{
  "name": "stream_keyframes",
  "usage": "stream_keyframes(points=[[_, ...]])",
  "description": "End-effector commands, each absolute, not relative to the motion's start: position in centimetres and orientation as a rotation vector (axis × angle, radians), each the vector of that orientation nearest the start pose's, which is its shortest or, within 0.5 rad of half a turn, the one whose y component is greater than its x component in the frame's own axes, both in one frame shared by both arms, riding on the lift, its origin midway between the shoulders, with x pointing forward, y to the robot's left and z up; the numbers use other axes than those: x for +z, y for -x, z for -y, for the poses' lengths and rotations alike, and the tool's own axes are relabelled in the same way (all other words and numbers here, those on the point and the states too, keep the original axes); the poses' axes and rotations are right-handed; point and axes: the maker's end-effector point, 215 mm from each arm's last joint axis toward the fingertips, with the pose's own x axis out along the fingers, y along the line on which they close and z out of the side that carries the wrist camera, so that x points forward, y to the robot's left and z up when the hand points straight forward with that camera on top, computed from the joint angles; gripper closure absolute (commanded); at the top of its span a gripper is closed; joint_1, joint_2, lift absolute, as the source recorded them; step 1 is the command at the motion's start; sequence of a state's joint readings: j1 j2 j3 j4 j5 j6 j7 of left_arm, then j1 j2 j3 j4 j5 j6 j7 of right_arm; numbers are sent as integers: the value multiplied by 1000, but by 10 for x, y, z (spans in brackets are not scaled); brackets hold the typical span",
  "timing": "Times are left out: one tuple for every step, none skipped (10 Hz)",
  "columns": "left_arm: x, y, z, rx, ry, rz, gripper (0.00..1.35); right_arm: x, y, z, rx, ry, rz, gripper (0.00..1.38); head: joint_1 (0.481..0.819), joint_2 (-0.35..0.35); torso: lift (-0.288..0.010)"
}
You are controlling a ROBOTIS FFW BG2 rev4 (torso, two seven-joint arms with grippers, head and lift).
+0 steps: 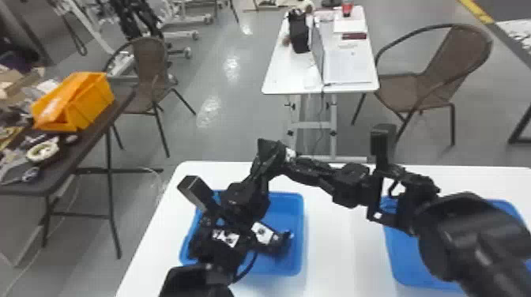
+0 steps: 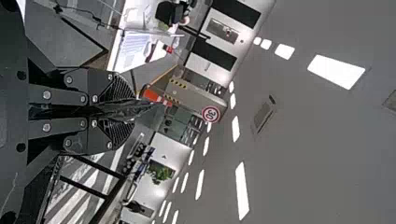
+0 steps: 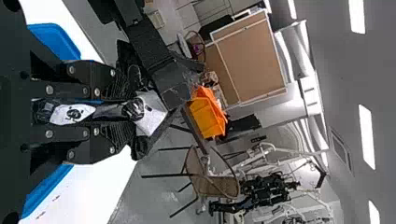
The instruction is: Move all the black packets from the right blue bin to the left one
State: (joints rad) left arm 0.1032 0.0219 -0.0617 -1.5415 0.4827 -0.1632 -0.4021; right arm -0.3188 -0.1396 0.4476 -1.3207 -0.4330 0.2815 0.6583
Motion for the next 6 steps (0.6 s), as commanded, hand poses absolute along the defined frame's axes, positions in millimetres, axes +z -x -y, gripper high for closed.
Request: stream_keyframes(points=[[-340,-540,-164,-344,417,113,1213,-367,-542,-51,1056,-261,-277,375,695,204,0],[-353,-536,-187,-297,350,100,1213,-369,-545,-29,1009,-266,-262,28,695,210,0],[-364,-531,-210,-252,278,88,1213,-370,-553,3,937,-220,-239,79,695,216,0],[-380,-523,-231,-212,217,65,1213,-376,-556,35,866,-200,-233,193,695,214,0],[-397,-516,-247,-185,144,31,1213,-382,-555,63,808,-218,-232,262,695,210,0],[-413,-511,-256,-171,110,-3,1213,-391,-551,87,763,-239,-248,295,695,198,0]])
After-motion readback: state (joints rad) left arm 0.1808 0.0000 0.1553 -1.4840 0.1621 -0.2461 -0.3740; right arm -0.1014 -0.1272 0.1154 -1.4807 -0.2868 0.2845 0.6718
